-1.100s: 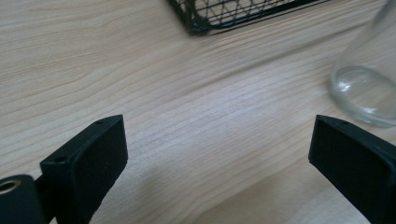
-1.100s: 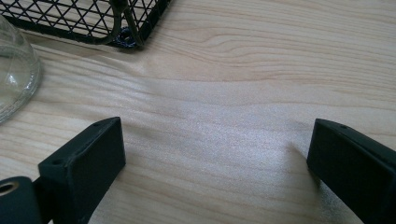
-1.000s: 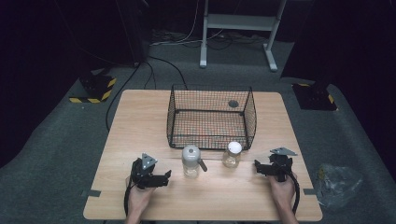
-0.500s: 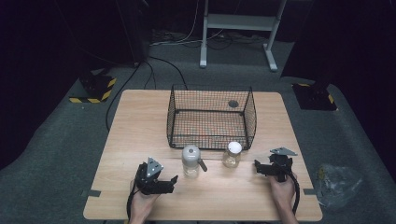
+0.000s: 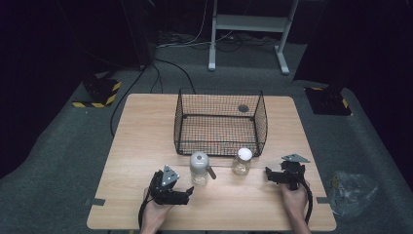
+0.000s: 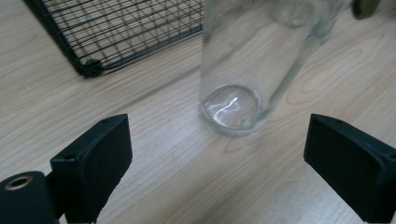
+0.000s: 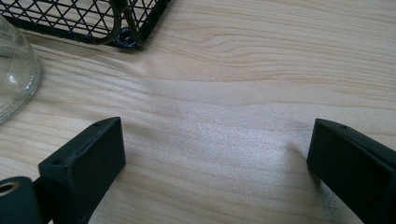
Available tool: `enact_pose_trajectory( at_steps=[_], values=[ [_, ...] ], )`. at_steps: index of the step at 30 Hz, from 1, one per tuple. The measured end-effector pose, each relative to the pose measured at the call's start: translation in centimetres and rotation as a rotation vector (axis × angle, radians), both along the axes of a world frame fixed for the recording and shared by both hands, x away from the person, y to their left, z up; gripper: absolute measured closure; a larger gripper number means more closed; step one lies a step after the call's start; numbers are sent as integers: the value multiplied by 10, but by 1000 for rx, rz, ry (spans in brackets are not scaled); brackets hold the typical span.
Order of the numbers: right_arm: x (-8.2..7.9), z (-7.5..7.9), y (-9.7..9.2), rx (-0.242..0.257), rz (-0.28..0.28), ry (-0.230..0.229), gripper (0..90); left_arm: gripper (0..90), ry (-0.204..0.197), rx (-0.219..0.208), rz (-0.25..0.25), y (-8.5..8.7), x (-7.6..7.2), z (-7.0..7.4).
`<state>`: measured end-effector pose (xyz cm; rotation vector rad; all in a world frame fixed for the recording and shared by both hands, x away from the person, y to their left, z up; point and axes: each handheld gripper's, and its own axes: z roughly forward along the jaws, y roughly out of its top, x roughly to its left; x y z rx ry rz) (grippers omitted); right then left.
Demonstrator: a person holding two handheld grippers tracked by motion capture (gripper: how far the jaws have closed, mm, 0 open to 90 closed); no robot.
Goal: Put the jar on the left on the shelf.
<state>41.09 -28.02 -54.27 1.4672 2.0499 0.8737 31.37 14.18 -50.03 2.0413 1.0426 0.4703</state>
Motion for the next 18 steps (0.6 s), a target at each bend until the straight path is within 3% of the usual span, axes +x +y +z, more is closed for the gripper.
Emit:
enact_pose_trajectory(
  at_steps=[18],
  values=[
    [0,0,0,0,-1,0,40,91,-1,-33,-40,-20,15,9]
  ],
)
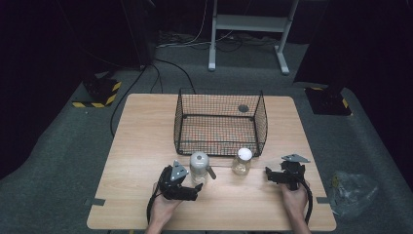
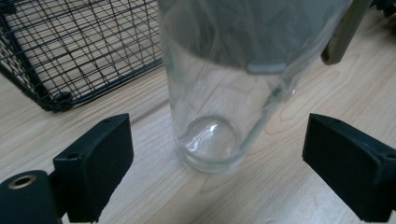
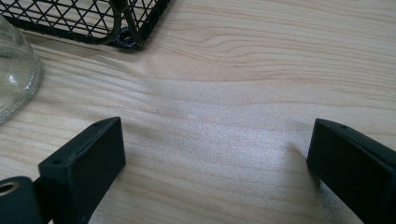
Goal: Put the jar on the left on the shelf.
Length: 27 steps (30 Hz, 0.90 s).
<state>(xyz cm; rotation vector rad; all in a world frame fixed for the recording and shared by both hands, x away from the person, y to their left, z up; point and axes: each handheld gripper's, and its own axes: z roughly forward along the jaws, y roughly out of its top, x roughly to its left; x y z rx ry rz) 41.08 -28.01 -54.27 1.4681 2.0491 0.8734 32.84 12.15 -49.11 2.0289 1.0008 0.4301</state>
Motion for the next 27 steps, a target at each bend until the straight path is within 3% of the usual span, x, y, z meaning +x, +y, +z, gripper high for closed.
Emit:
enact_pose_trajectory(
  at_steps=[27],
  values=[
    [0,0,0,1,0,0,40,186,-20,-30,13,-15,18,10]
  ],
)
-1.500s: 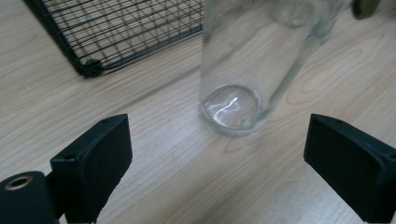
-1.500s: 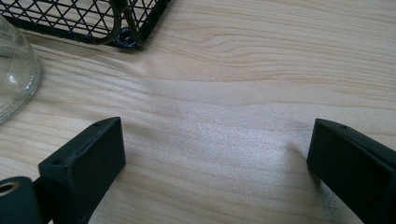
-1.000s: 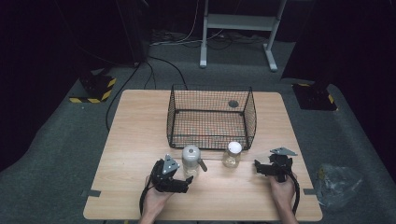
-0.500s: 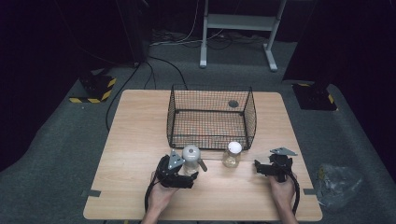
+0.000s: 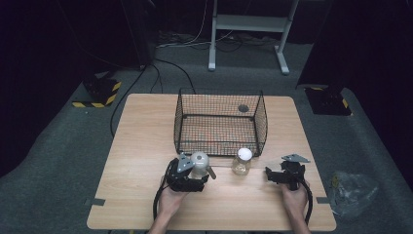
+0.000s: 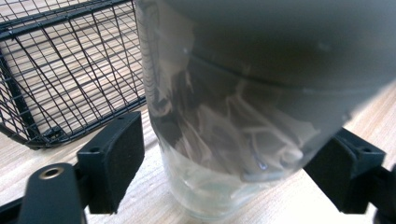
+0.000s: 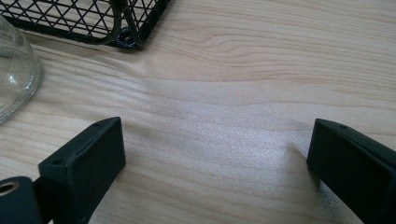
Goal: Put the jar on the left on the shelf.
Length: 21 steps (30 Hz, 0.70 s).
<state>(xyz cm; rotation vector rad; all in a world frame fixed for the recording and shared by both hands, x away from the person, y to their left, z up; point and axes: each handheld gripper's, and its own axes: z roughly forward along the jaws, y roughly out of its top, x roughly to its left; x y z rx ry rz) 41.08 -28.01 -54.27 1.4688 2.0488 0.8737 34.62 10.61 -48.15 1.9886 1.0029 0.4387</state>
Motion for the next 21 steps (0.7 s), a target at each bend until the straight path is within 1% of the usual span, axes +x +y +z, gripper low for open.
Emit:
enact_pose_trajectory(
  at_steps=[2,5,10,14,16,18,21],
  values=[
    [0,0,0,-1,1,-1,40,198,1,8,1,-1,1,0],
    [0,0,0,-1,1,-1,40,227,4,0,-6,-2,2,1],
    [0,0,0,-1,1,-1,40,270,0,2,-15,-3,2,2],
    [0,0,0,-1,0,0,40,283,-10,12,-16,-3,2,3],
    [0,0,0,-1,0,0,40,291,-33,28,-13,-5,0,3],
    [0,0,0,-1,0,-1,40,297,-43,35,-12,-5,-1,3],
    [0,0,0,-1,0,0,40,299,-45,32,-7,-6,-1,3]
  ],
)
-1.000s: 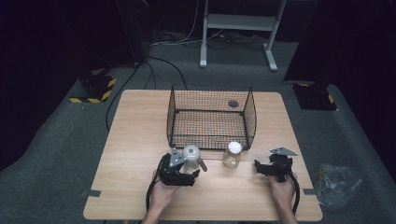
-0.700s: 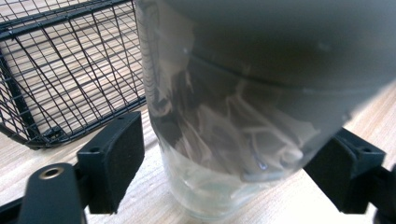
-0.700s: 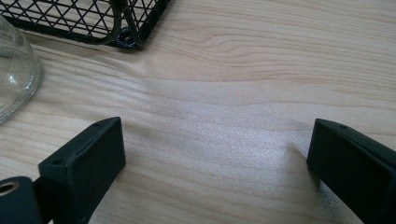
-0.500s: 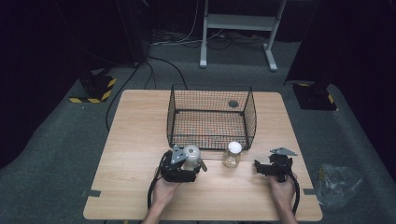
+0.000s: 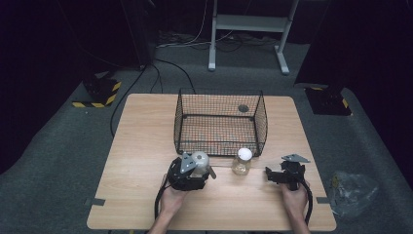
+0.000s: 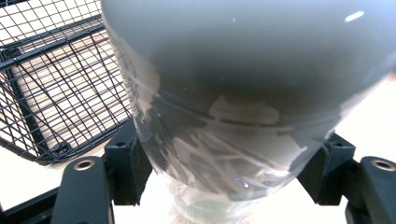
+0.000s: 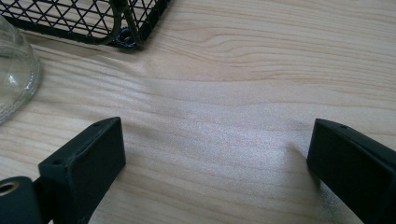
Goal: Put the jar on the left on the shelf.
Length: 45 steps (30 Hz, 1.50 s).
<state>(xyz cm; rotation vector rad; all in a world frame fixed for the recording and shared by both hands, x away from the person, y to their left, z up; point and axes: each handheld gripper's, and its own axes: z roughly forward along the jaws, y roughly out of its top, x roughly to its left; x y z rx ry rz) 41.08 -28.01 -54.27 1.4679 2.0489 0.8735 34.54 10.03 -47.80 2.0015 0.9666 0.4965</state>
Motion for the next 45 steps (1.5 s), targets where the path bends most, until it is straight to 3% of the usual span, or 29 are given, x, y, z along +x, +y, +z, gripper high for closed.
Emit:
enact_pose_trajectory(
  at_steps=[15,28,33,45],
  values=[
    [0,0,0,0,0,0,40,300,12,-30,0,4,5,16],
    [0,0,0,0,0,0,40,301,16,-69,-19,11,13,52],
    [0,0,0,0,0,0,40,300,4,-61,-23,12,18,68],
    [0,0,0,0,-1,0,40,300,7,-95,-10,14,41,97]
  ],
)
